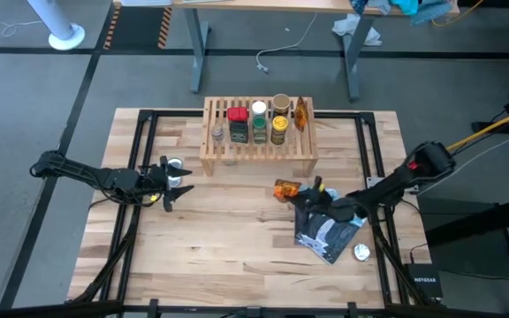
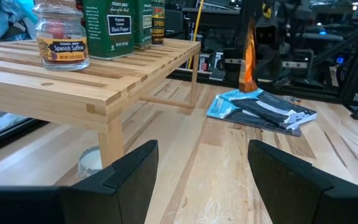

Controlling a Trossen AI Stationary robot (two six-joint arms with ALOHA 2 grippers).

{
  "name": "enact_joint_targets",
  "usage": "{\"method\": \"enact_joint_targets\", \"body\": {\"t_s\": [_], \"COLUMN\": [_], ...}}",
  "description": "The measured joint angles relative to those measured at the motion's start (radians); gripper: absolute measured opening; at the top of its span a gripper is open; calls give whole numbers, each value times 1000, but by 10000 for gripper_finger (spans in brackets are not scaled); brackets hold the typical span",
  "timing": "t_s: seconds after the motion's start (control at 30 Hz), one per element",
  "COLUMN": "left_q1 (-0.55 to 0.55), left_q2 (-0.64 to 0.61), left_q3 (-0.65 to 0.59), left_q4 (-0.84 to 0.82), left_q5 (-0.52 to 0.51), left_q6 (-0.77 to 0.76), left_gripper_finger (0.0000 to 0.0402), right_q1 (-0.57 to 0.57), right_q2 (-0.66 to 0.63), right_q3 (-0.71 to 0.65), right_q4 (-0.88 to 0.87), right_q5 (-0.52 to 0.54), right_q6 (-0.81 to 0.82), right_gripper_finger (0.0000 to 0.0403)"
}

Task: Shelf spices
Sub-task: Remove the bottom orange seasoning pack from the shelf

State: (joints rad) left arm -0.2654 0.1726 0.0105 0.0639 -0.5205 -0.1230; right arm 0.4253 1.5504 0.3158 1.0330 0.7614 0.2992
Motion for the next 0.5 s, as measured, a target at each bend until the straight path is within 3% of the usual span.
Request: {"method": "enact_joint_targets", "body": {"t_s": [0.5], "left_q1": [0], "left_q2": [0], "left_q3": [0], "left_q4": [0], "left_q5": [0], "left_q6": [0], "left_gripper_finger": [241], "right_q1": [0], "right_q2": [330], "right_q3": [166], "right_q4": [-11], "right_q5": [59], "right_q6": [8], "right_gripper_finger": [50]}}
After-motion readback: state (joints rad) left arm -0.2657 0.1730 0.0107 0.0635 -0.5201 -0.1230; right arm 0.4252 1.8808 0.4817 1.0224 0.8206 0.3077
